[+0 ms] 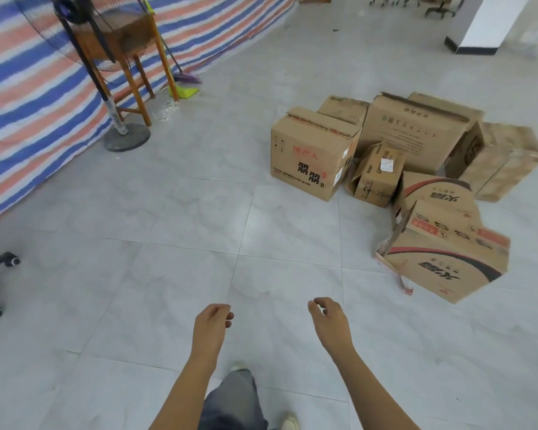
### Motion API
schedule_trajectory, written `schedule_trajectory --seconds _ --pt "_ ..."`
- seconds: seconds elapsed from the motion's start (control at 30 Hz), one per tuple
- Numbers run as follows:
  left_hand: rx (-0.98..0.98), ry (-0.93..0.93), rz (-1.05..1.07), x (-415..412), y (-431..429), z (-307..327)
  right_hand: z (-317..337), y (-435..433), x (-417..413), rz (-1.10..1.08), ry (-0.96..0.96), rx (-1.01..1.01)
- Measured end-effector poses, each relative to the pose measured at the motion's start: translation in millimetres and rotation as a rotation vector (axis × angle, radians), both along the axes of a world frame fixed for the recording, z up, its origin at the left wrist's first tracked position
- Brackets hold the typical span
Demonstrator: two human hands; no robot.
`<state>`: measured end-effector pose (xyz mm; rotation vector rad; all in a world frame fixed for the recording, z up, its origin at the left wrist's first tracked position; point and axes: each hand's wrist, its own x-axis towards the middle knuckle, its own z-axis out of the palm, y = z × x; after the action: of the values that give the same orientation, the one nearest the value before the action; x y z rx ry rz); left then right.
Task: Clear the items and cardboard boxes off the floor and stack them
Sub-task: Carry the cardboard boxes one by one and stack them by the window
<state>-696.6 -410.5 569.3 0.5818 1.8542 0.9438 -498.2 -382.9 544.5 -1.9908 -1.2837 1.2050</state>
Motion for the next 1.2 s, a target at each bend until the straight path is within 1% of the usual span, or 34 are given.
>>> schedule_trajectory --seconds 0.1,0.2,0.43,0.53,0.67,0.77,0.93,1.03,1.2 --pt "-0.027 -0.016 0.033 -15.8 52.7 -12.0 -6.1 51.0 -9.5 0.009 -0.034 -0.030" --pt "-0.016 -0.020 0.017 -37.3 121.6 -15.5 -5.2 113.8 -21.8 -0.043 -0.051 -0.003" --pt "0.101 -0.049 -0.021 -101.1 293.4 17.9 9.3 247.0 -70.1 -0.124 -0.060 0.049" --pt "0.074 -0.086 -0.006 -113.1 343.6 16.3 10.0 281.6 -80.8 -0.131 -0.097 0.039" --pt "-0.051 -0.132 -0.068 -109.1 373.3 -10.6 -0.9 313.4 -83.4 -0.152 -0.138 -0.046" --pt "-0.111 -0.146 -0.116 -105.1 398.9 -21.8 -8.1 347.6 -80.2 -0.173 -0.148 -0.077" --pt "-0.082 -0.098 -0.088 -105.6 482.5 -27.3 -18.2 427.6 -73.6 -0.165 -0.138 -0.079" --pt "-0.078 -0.076 -0.128 -90.0 536.9 -30.7 -19.8 487.7 -57.7 -0.175 -0.129 -0.050" --pt "-0.015 -0.029 -0.136 -56.1 651.0 -15.5 -2.8 619.1 -16.7 -0.265 -0.047 0.000"
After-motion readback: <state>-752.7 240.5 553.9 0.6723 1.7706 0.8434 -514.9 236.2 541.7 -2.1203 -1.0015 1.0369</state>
